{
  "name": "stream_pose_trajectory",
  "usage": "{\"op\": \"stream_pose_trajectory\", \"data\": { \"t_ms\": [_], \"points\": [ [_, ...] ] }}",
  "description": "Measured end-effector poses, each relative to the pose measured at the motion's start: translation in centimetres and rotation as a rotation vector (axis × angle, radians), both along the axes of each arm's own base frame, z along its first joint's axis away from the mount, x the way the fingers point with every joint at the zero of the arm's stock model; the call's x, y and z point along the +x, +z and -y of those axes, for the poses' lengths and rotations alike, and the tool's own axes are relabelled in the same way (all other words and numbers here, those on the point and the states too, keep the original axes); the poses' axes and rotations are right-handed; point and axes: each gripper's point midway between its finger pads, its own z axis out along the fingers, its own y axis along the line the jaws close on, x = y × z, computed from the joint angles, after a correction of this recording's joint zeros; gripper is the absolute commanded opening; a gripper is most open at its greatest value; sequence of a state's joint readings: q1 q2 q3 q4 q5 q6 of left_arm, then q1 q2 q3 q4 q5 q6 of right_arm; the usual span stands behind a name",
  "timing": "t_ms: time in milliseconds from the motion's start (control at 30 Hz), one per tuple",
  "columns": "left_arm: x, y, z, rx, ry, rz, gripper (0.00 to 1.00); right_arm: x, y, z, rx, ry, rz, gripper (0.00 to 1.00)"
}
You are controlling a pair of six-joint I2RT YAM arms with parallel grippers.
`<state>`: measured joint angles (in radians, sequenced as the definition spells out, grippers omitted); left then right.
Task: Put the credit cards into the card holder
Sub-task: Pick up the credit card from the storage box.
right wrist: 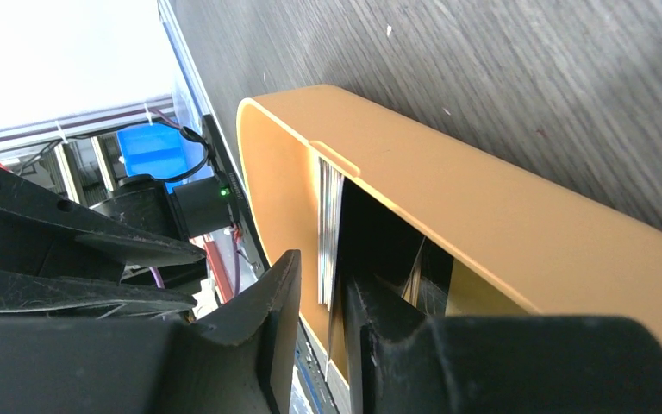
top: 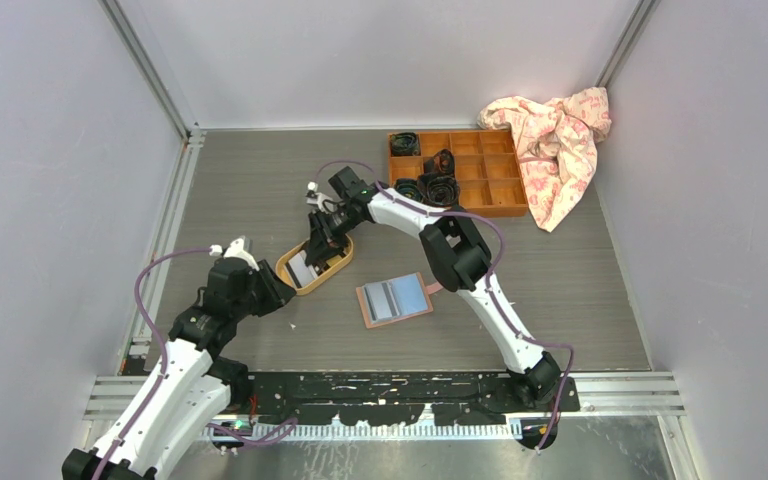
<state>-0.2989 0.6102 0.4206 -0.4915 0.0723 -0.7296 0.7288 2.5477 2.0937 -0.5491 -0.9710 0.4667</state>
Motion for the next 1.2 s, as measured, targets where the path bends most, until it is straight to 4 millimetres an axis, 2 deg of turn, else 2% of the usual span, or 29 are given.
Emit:
{"op": "stream_pose_trajectory", "data": {
  "t_ms": [100, 267, 433, 567, 700, 800, 933, 1033, 1200],
  "points": [
    [0.0, 0.0, 0.0, 0.000, 0.000, 0.000, 0.31, 0.2, -0.1, 0.2, -0.002, -0.005, -0.002, 0.27],
    [0.0, 0.1, 0.0, -0.003, 0.001, 0.004, 0.31, 0.6, -0.4, 0.5, -0.010, -0.012, 0.007, 0.15],
    [-0.1, 0.3, 0.2, -0.013, -0.003, 0.008, 0.31, 1.1, -0.7, 1.1, -0.036, -0.022, 0.044, 0.07],
    [-0.2, 0.6, 0.5, -0.038, -0.008, 0.013, 0.32, 1.5, -0.2, 1.6, -0.054, -0.028, 0.084, 0.06],
    [-0.3, 1.1, 0.8, -0.060, -0.018, 0.023, 0.34, 2.2, 1.2, 2.3, -0.055, -0.036, 0.130, 0.06],
    [-0.4, 1.4, 1.2, -0.082, -0.029, 0.032, 0.39, 2.7, 2.4, 2.6, -0.043, -0.039, 0.167, 0.06],
    [-0.3, 2.5, 2.0, -0.129, -0.055, 0.060, 0.55, 3.1, 3.5, 3.0, -0.031, -0.040, 0.199, 0.06],
    [-0.2, 3.7, 2.9, -0.184, -0.086, 0.105, 0.62, 3.0, 4.1, 3.6, -0.027, -0.039, 0.210, 0.06],
    [-0.3, 5.4, 4.7, -0.307, -0.157, 0.203, 0.64, 1.6, 6.0, 5.0, 0.006, -0.027, 0.207, 0.06]
  ]
}}
